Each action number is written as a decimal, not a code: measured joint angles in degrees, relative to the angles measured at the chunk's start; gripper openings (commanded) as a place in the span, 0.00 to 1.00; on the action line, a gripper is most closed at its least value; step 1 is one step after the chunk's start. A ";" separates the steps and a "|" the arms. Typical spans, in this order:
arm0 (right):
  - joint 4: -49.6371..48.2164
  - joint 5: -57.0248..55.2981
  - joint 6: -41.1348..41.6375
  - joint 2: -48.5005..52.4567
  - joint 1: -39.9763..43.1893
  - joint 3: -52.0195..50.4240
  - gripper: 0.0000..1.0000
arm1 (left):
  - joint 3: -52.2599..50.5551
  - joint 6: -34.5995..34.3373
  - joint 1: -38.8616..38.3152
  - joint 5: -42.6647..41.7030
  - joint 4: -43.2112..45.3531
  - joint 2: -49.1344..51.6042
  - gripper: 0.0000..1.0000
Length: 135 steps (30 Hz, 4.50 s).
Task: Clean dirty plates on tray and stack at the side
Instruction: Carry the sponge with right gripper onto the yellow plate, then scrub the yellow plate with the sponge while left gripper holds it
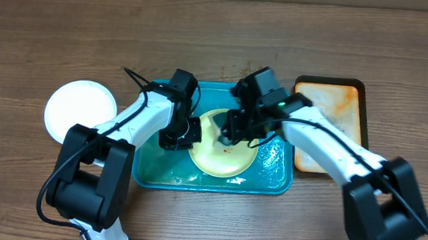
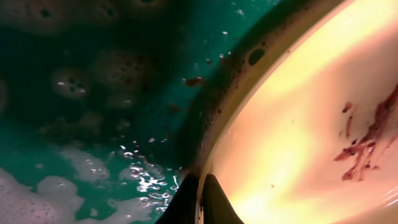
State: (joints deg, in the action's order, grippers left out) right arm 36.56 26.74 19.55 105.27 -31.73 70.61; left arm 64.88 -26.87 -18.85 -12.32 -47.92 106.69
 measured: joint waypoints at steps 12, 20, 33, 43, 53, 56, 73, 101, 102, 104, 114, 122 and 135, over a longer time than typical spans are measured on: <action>-6.51 -1.53 6.78 4.70 -5.09 0.00 0.04 | -0.02 0.00 -1.42 -0.20 0.17 0.00 0.04; -5.66 -4.76 8.61 8.39 -5.03 0.00 0.04 | -0.02 0.00 -1.42 -0.31 0.15 0.02 0.04; 4.42 -13.51 11.50 7.78 0.70 1.90 0.04 | -0.04 -0.02 -1.79 -0.76 -0.09 0.02 0.04; 15.32 -18.16 7.72 7.08 0.28 2.58 0.04 | -0.09 0.00 -1.81 -1.27 -0.66 0.02 0.04; 14.47 -26.97 15.96 6.62 -0.48 2.69 0.04 | -0.09 0.00 -2.14 -1.64 -0.59 0.02 0.04; 14.78 -28.20 18.43 6.51 -0.46 2.89 0.04 | -0.09 0.00 -2.38 -1.66 -0.46 0.02 0.04; 20.22 -34.99 20.09 -7.04 1.20 2.34 0.04 | -0.13 0.00 -2.51 -1.60 -1.16 0.02 0.04; -7.32 -21.49 20.72 -6.95 -8.13 -16.06 0.04 | -0.15 -0.02 -2.51 -1.57 -1.16 0.02 0.04; -8.09 -21.18 20.72 -6.95 -8.11 -16.87 0.04 | -0.15 -0.02 -2.51 -1.57 -1.16 0.02 0.04; -9.09 -20.79 20.94 -6.95 -8.11 -17.73 0.04 | -0.15 0.00 -2.51 -1.57 -1.18 0.02 0.04; -9.05 -24.76 24.15 -6.97 -7.76 -17.75 0.04 | -0.15 -0.02 -2.51 -1.57 -1.16 0.02 0.04; -5.42 -25.90 24.98 -7.41 -2.01 -17.73 0.04 | -0.15 0.00 -2.51 -1.60 -1.36 0.02 0.04; 3.69 -25.42 14.64 -7.63 1.05 -13.16 0.04 | -0.15 -0.02 -2.82 -2.45 -1.40 0.02 0.04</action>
State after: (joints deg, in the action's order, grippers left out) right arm 40.25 1.32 34.20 97.65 -30.68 57.45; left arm 64.73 -26.89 -21.67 -14.76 -49.32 106.72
